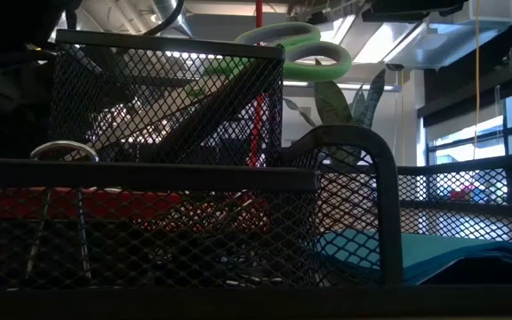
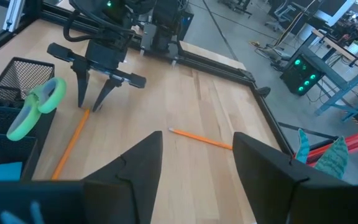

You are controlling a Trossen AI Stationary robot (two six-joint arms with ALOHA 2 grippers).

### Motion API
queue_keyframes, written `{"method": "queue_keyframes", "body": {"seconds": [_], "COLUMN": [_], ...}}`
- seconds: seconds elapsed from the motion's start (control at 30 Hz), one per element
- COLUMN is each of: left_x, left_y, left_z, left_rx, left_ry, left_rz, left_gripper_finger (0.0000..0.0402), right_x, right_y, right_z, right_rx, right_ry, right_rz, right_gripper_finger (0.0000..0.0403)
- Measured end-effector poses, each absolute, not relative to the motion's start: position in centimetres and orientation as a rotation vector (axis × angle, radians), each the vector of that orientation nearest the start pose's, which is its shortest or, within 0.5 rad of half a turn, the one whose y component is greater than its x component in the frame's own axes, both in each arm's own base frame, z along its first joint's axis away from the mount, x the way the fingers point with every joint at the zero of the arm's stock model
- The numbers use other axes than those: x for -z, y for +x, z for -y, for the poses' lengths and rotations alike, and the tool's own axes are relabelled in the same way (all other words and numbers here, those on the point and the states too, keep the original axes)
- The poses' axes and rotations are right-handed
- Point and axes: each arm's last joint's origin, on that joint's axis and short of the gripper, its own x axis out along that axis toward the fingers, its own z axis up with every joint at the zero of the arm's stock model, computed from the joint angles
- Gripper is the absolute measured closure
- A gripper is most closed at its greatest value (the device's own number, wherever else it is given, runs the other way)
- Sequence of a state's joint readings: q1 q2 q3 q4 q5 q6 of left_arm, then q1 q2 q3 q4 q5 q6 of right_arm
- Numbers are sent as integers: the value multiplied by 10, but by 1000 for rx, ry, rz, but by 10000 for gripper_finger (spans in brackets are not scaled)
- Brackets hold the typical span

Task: Pick and place office supplies into organizer
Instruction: Put the bottom yellow pencil into the desk organizer

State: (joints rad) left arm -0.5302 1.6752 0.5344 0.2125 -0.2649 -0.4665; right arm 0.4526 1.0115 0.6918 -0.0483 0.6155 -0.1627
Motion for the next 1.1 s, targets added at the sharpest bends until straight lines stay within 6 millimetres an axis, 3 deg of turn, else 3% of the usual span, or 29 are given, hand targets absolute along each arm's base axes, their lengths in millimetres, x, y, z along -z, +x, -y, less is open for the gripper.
{"method": "queue_keyframes", "body": {"seconds": [0.57,0.77,0.97,1.1], "left_x": [-91,-91,-92,-92], "left_y": [230,235,243,247], "left_z": [121,111,96,85], "left_rx": [-31,-76,-138,-196], "left_ry": [-76,-149,-188,-195], "left_rz": [-886,-887,-875,-863], "left_gripper_finger": [389,397,397,398], "right_x": [-274,-274,-272,-257], "right_y": [202,202,201,201], "right_z": [-80,-80,-79,-77], "right_rx": [134,136,164,199], "right_ry": [-352,-340,-183,-35], "right_rz": [-331,-330,-339,-421], "right_gripper_finger": [205,205,205,205]}}
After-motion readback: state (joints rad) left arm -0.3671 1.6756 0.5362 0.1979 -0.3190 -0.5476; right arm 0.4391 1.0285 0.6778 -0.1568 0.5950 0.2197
